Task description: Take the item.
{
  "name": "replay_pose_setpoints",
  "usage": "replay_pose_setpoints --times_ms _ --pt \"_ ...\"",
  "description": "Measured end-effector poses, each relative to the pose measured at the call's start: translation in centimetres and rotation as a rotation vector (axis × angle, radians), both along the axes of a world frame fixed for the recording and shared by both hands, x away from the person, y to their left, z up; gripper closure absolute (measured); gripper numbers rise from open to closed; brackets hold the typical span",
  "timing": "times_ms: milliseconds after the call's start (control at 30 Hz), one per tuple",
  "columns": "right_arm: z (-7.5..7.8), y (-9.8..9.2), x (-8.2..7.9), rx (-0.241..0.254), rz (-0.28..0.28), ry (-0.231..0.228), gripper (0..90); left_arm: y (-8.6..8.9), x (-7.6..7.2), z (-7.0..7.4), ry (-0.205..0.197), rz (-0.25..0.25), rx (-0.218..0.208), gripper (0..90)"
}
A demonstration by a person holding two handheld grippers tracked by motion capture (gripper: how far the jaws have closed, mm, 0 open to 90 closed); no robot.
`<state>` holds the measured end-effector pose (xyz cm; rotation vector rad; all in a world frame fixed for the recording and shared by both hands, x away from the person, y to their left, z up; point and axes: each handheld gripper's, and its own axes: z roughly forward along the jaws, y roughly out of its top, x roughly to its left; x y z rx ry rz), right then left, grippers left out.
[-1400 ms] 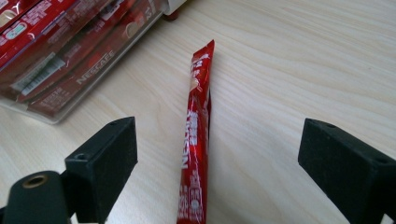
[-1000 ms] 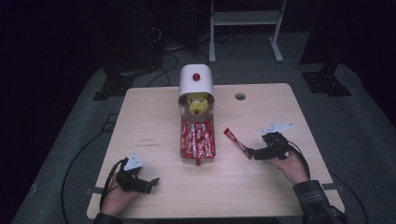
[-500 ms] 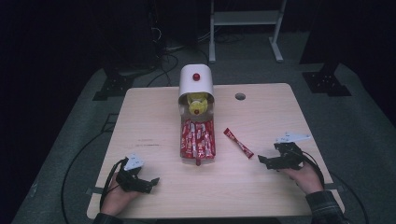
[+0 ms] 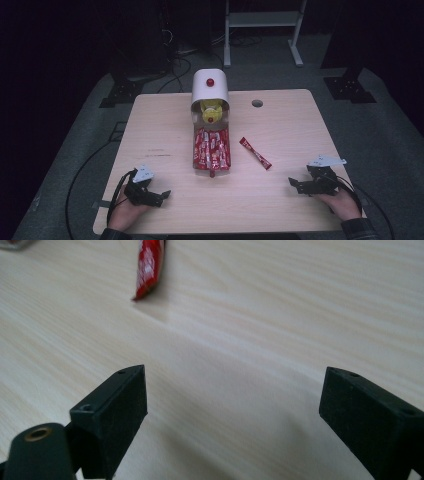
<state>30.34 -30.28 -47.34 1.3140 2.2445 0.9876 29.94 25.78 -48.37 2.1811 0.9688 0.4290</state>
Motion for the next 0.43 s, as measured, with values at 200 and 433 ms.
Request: replay_pose_setpoints --times_ms 200,433 --pt "-1.0 -0.5 -0.6 -0.043 -0.001 0.009 10.8 0.0 0.0 0.0 0.0 0.0 0.0 0.0" --pt "-1.4 -0.8 -1.0 -0.015 0.001 -0.026 11.0 0.0 0.0 0.0 0.0 0.0 0.0 0.0"
